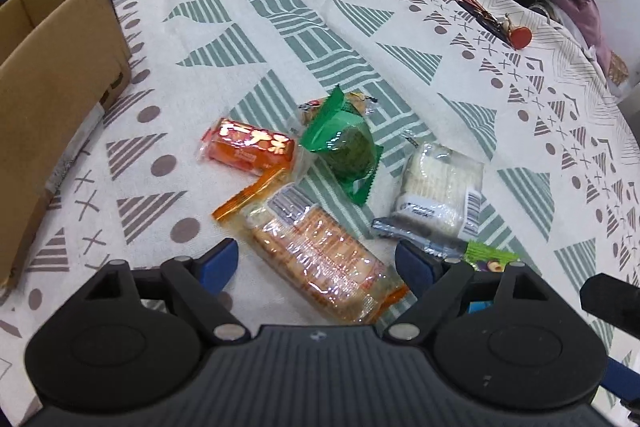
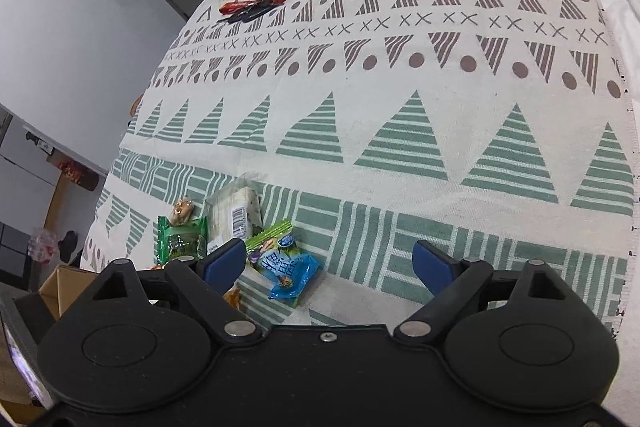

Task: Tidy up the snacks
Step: 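Move both open tools back over the remaining snacks, then grasp the long orange biscuit pack with the left tool while the right grasps the blue candy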

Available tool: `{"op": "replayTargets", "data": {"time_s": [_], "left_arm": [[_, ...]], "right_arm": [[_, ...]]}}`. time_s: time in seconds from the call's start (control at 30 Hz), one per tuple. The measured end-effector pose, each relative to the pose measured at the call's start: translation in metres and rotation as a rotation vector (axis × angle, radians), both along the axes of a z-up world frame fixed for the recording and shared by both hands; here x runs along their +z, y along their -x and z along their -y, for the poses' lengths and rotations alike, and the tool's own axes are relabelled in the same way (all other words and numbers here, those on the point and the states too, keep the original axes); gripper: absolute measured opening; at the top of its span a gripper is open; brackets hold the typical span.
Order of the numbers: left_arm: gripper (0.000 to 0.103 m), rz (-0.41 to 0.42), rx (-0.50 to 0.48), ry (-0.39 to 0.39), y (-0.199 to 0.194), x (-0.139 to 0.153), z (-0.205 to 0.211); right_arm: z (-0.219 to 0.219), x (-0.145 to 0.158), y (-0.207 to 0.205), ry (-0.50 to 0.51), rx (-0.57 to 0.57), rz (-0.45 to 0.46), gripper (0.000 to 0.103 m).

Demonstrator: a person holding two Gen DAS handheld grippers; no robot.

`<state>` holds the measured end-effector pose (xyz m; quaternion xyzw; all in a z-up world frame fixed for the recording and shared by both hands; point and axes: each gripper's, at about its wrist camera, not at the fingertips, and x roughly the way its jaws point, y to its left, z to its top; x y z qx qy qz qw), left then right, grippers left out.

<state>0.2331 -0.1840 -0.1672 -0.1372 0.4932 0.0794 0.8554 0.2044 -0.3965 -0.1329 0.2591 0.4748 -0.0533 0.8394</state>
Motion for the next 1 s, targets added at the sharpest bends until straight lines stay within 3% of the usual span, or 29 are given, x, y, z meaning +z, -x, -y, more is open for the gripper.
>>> {"op": "replayTargets", "data": {"time_s": [0.27,0.37,0.5,0.77,1.0], "left_arm": [[0.082,-0.034,0.067,-0.043,0.009,-0.003,-0.023],[0.068,-0.028,0.063,-0.057,0.012,-0.003,-0.028],[0.034,0.003,0.067,-0.077,0.014,-0.001,-0.037],[0.033,0.058,0.081,0.000,0.020,0.015,-0.062],[0.033,0.087,0.072,0.025,0.028,0.028,-0.070]], "right_arm": [[-0.004,0.001,0.001,0.011,0.019,-0.001,0.090],[-0.005,-0.002,0.000,0.002,0.026,-0.005,0.087],[-0.005,-0.009,-0.001,-0.027,0.030,-0.018,0.085],[-0.008,-0.016,-0.005,-0.055,0.027,-0.016,0.084],[-0.033,-0.014,-0.014,0.073,0.118,0.000,0.084]]}}
